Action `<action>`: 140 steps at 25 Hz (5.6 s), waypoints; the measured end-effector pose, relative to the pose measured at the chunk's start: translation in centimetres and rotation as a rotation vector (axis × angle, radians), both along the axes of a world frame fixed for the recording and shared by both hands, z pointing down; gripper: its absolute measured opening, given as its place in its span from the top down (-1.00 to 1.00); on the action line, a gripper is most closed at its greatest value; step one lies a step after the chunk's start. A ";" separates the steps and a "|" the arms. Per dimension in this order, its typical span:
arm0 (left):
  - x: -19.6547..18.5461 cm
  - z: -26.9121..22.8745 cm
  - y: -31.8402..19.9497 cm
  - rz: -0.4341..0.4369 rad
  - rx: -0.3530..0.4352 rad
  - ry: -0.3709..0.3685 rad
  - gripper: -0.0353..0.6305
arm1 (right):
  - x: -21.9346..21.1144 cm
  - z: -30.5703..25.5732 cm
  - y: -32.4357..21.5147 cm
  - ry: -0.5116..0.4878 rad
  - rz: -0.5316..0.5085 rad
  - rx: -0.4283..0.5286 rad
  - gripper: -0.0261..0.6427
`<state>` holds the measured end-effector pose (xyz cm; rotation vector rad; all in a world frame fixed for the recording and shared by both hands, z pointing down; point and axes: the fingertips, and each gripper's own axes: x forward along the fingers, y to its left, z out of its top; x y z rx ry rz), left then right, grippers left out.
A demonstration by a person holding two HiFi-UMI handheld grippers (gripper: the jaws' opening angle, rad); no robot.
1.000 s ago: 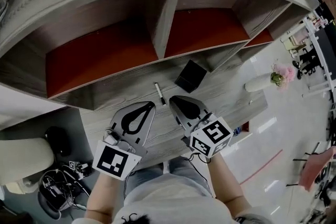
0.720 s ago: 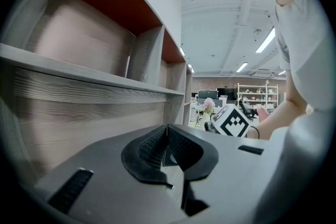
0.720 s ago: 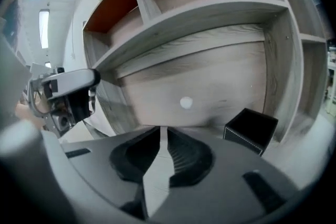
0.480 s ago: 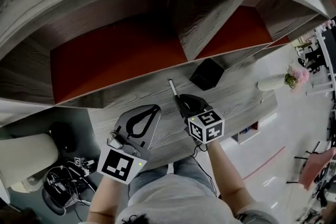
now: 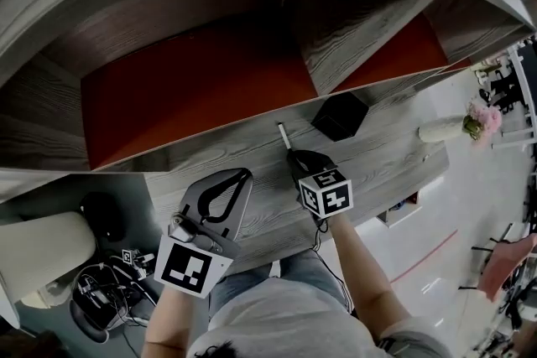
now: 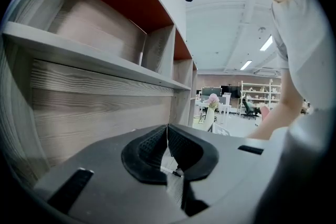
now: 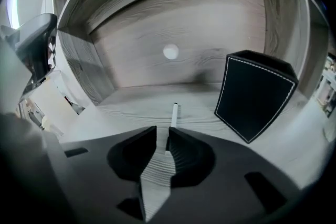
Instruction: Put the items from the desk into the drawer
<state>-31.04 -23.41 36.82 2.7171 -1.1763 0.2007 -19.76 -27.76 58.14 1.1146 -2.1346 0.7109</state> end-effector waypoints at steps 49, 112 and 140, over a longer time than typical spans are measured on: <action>23.3 -4.3 5.5 0.480 0.077 0.044 0.86 | 16.3 -23.5 11.6 -0.173 0.267 0.533 0.74; 57.0 3.0 11.6 0.863 0.002 -0.033 0.86 | 47.8 1.0 20.3 -0.166 0.726 0.187 0.74; 57.9 4.6 9.7 0.884 -0.034 -0.035 0.86 | 49.3 2.9 17.2 -0.194 0.805 0.159 0.73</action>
